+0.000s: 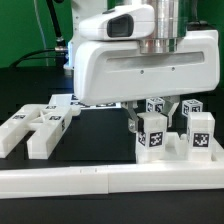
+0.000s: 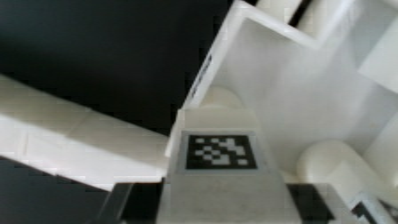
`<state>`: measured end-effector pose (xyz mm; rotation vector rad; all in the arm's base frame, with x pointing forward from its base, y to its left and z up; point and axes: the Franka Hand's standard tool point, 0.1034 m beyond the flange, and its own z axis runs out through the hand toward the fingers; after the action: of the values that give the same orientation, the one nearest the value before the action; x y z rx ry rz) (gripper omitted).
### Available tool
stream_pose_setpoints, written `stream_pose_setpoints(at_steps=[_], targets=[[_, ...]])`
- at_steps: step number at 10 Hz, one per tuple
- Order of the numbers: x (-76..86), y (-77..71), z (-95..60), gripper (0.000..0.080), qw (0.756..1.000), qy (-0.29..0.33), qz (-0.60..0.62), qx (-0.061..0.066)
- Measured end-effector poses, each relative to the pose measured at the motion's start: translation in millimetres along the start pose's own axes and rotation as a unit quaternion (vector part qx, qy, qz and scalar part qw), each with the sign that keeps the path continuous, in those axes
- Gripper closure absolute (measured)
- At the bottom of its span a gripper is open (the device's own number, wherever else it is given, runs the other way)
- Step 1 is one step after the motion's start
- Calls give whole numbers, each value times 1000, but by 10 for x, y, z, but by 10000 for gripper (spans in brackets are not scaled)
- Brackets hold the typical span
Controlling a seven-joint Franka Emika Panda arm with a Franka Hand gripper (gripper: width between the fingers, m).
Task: Assemble chair
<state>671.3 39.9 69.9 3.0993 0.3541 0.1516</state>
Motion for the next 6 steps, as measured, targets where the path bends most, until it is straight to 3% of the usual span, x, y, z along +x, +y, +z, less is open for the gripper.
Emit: stream_pose_setpoints(at_steps=[4,6], targets=[[0,-8,5,510,979,1,205,11],[-32,-3,5,509,965,-7,263,11]])
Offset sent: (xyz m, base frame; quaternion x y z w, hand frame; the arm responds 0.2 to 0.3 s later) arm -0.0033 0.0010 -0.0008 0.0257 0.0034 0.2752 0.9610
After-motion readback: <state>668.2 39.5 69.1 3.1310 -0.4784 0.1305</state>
